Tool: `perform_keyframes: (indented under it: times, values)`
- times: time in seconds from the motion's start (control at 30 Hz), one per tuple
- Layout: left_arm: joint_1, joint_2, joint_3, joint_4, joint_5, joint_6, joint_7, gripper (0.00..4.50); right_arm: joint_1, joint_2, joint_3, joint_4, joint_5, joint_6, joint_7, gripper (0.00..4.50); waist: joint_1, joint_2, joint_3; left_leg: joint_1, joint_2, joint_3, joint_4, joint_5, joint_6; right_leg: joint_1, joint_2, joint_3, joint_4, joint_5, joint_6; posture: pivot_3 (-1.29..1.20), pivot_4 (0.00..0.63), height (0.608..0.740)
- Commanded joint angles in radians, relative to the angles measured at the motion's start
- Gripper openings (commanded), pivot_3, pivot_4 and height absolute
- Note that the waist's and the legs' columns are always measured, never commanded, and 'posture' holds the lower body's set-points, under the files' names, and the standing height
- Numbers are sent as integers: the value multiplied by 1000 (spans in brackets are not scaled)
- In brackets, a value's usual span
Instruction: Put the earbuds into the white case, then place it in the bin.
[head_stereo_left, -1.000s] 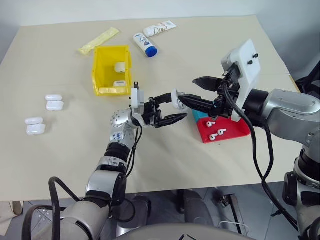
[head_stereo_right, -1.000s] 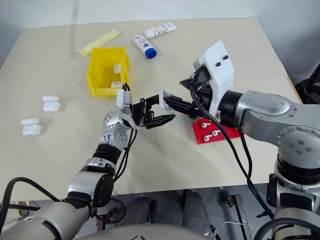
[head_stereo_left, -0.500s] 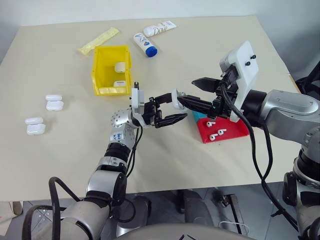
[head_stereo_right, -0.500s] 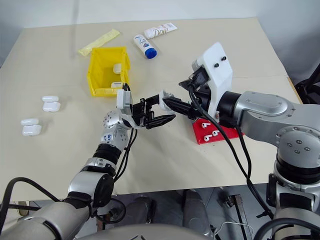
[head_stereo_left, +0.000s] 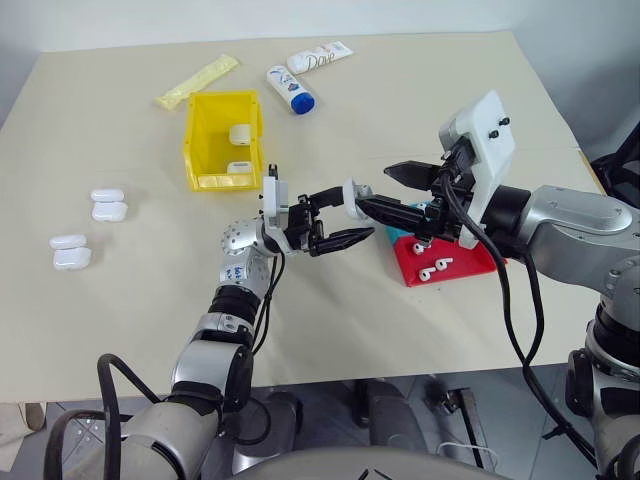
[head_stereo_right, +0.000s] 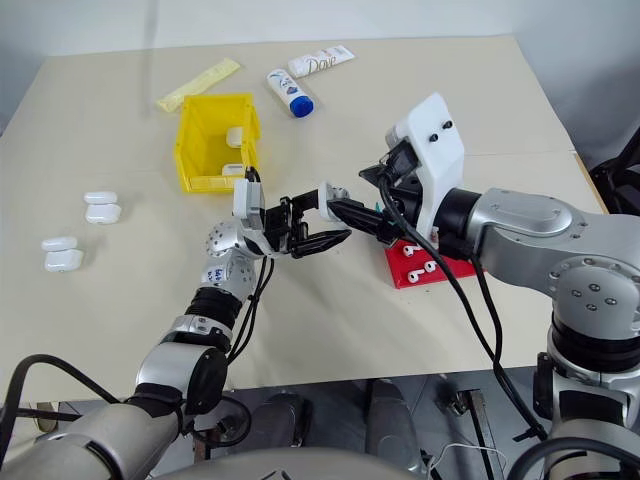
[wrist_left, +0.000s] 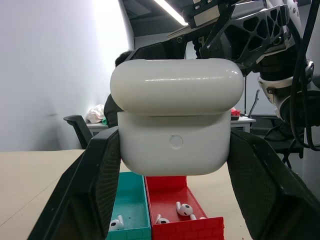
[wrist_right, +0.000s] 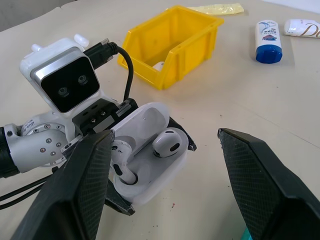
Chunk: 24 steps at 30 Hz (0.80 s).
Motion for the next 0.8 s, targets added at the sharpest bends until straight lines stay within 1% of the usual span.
perform_keyframes:
  times: [0.03,0.3,0.53,0.8]
  values:
    - [-18,0,7,-12,-6,-18,4,2788,4,-4,10,-13,-16,-15,13,3453,0,0,0,0,0,0,0,0,0,0,0,0,0,0,0,0,150,740]
    - [-22,2,11,-6,-4,-20,6,2788,3,-4,19,-3,-44,-23,33,3453,0,0,0,0,0,0,0,0,0,0,0,0,0,0,0,0,150,740]
    - [-29,4,13,7,-3,-27,10,2788,10,-30,1,-11,-42,-12,47,3453,0,0,0,0,0,0,0,0,0,0,0,0,0,0,0,0,150,740]
    - [-40,2,14,23,-2,-36,9,2788,-1,-34,-1,-14,-35,-8,43,3453,0,0,0,0,0,0,0,0,0,0,0,0,0,0,0,0,150,740]
